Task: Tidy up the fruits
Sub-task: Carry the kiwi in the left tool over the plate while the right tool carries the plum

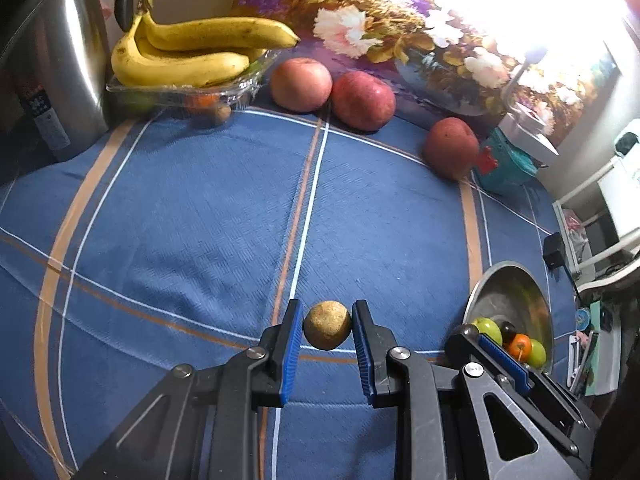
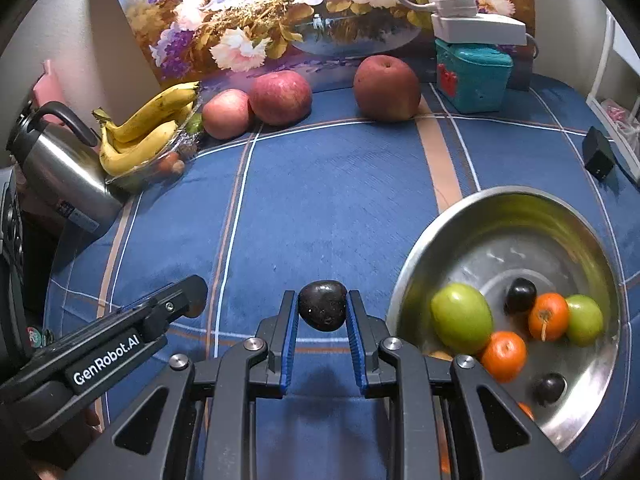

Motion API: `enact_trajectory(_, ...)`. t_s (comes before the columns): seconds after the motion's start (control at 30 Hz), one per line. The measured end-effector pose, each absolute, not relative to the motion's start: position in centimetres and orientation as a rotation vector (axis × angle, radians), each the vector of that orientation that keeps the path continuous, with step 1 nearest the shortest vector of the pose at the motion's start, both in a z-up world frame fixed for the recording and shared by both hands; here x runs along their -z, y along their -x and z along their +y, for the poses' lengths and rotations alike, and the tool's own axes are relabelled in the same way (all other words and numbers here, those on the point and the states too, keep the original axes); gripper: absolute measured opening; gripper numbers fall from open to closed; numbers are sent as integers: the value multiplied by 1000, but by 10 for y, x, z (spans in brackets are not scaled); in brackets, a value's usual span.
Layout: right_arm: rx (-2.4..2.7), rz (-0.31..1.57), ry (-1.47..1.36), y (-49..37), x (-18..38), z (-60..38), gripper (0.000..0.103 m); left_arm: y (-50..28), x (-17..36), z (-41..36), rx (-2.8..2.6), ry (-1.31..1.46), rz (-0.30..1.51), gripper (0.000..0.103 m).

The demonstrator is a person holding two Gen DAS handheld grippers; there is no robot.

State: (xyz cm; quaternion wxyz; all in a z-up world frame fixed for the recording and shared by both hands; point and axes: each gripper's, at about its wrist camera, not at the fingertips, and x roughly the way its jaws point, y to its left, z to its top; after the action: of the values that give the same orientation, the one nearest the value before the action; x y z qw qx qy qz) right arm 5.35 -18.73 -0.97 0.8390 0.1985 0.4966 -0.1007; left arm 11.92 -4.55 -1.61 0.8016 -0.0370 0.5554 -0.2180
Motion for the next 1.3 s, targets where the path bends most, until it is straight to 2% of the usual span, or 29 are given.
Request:
enact_trajectory(0.7, 247, 1045, -400, -1, -10, -177, 25, -72, -8, -57, 523, 7, 1125, 27)
enact_trajectory(1.3, 510, 1126, -549, 34, 12, -260, 25, -43, -5, -117, 650, -121, 1125, 27)
